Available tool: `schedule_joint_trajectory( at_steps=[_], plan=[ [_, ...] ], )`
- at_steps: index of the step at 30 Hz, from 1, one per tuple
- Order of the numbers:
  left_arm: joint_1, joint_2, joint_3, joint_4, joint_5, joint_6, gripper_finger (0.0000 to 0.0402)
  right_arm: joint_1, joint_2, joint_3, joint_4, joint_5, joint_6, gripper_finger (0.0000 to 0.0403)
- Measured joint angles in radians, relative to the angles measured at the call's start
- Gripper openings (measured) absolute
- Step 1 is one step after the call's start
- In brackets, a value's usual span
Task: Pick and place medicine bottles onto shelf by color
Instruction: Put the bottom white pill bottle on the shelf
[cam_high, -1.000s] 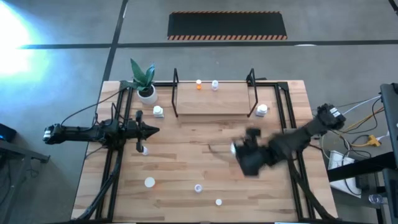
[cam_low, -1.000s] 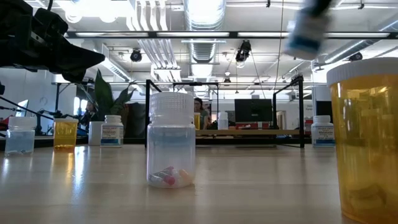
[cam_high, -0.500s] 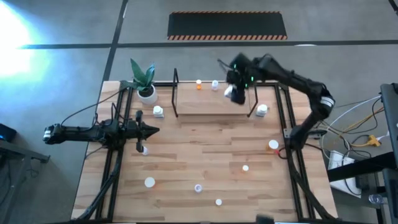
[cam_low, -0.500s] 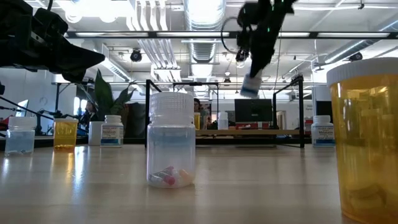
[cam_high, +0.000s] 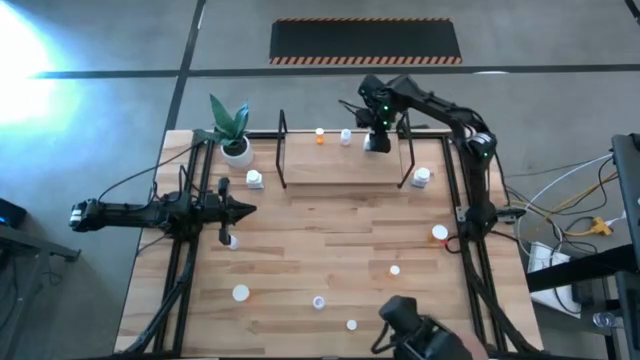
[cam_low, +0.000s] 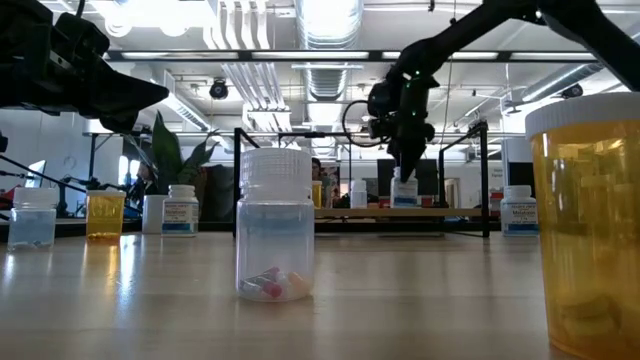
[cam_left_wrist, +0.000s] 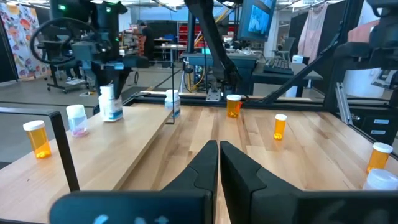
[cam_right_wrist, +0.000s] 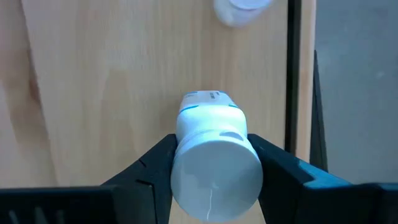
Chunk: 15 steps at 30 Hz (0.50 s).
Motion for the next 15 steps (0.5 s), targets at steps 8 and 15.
schedule_joint_trajectory(
  at_steps=[8, 15],
  plan=[
    [0.0, 0.0, 0.0, 0.0, 0.0, 0.0, 0.0, -0.01, 0.069, 0.123, -0.082, 0.07, -0.041, 0.0166],
    [0.0, 0.001, 0.0, 0.0, 0.0, 0.0, 0.0, -0.011, 0.068, 0.104, -0.087, 0.136, -0.08, 0.0189]
  ],
)
